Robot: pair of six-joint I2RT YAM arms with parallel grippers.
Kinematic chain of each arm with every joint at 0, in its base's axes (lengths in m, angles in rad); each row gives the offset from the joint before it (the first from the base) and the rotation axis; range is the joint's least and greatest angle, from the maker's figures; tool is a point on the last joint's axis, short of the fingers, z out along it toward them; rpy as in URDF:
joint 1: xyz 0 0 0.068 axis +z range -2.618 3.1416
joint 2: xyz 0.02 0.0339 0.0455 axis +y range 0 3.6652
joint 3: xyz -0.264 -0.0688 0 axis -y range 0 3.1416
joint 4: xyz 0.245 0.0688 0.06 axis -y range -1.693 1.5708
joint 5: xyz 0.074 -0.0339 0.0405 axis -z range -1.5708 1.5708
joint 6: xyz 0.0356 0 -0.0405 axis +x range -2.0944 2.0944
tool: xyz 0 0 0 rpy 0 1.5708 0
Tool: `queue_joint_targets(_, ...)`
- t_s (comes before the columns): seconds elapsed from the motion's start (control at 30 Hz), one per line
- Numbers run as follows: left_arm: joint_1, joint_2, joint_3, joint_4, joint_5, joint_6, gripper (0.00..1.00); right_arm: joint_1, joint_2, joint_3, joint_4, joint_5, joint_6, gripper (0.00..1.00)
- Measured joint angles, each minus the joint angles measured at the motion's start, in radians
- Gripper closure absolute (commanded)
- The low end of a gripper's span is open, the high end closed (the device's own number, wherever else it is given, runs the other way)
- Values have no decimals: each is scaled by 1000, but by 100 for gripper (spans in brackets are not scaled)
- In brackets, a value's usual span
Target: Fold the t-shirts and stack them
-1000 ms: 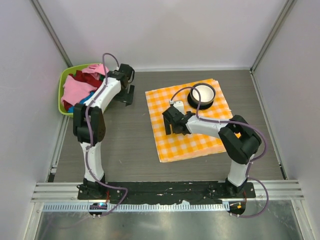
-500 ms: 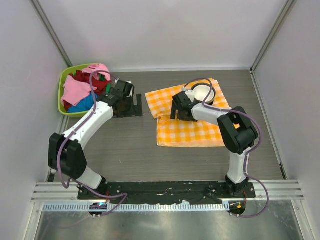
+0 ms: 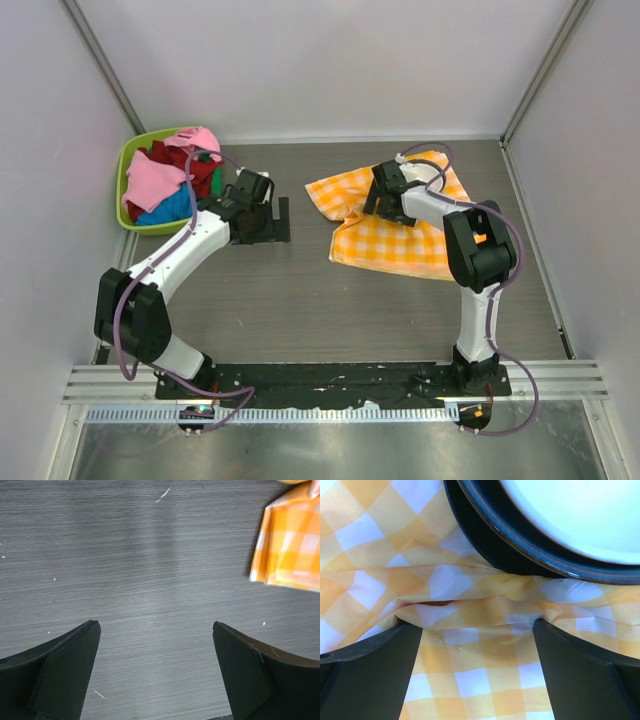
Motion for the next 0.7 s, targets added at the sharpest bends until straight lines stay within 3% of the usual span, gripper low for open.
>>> queue_joint_targets(0.37, -9, -9, 0, 7, 0, 1, 0, -128, 103, 165, -99, 45, 52, 0)
queue_joint_targets(0.7, -14, -20, 0, 14, 1, 0, 0, -230, 285, 490, -271, 8, 17, 0)
